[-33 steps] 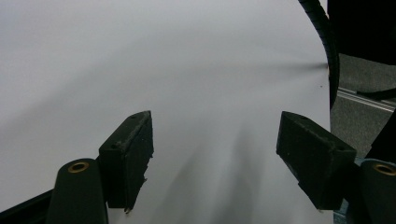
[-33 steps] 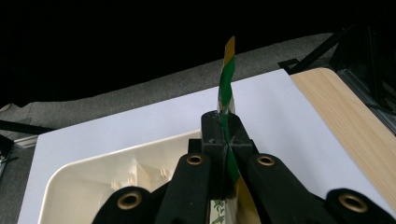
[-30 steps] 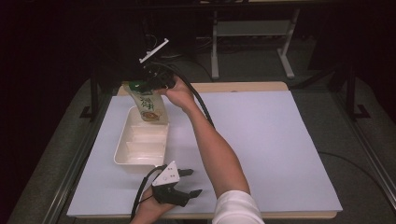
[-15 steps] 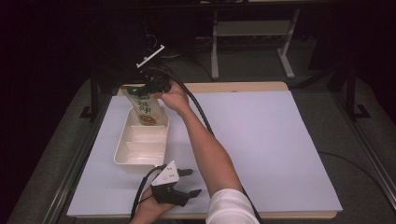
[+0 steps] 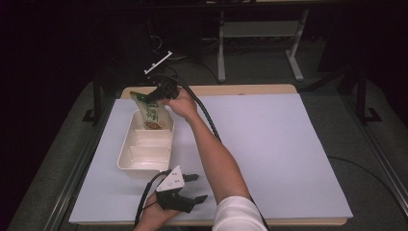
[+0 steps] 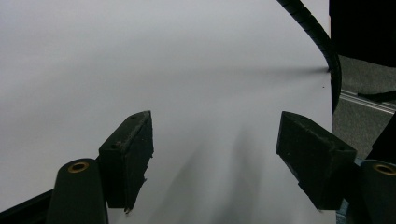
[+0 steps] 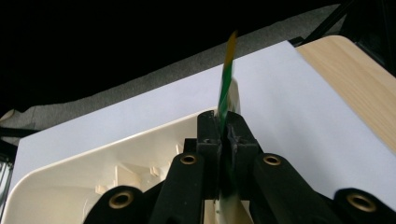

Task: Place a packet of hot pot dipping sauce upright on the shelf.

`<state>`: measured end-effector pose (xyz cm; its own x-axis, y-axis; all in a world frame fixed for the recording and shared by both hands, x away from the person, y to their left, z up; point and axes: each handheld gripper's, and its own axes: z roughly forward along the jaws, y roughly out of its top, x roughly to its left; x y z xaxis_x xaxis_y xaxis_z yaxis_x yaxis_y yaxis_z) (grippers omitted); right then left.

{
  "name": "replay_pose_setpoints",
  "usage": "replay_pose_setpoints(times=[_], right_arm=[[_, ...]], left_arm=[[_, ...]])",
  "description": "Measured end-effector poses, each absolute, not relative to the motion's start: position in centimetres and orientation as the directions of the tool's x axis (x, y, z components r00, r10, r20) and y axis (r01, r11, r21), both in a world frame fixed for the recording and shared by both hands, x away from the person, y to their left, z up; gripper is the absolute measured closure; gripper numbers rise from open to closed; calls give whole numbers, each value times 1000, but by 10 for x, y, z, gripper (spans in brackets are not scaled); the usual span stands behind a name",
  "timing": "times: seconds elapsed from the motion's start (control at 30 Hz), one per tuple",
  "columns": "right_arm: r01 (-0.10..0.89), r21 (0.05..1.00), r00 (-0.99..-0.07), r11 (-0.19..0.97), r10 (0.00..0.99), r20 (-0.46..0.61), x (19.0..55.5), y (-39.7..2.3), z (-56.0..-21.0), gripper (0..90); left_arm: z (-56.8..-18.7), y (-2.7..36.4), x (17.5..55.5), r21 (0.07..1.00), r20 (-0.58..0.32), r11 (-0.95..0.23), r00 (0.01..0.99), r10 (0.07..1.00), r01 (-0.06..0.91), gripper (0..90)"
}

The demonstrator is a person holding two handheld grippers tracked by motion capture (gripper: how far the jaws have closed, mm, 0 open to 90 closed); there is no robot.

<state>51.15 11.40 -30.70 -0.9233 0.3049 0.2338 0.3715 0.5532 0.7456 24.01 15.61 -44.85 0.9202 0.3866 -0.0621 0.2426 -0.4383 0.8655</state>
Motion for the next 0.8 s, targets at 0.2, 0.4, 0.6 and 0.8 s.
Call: replay_pose_setpoints(times=[0.2,0.4,0.6,0.8], right_arm=[[383,740,-914,553,341,219,511,101,-302,808],[386,737,-912,555,351,213,510,93,-302,766],[394,736,-908,551,355,221,507,84,-300,723],[401,742,-907,537,345,241,501,76,-298,675]], left_arm=[[-449,154,239,862,-60,-446,922,383,242,268],[-450,153,239,859,-58,-451,923,380,240,266],[-450,153,239,859,-57,-453,924,377,238,265],[-451,152,240,860,-61,-450,924,378,241,263]])
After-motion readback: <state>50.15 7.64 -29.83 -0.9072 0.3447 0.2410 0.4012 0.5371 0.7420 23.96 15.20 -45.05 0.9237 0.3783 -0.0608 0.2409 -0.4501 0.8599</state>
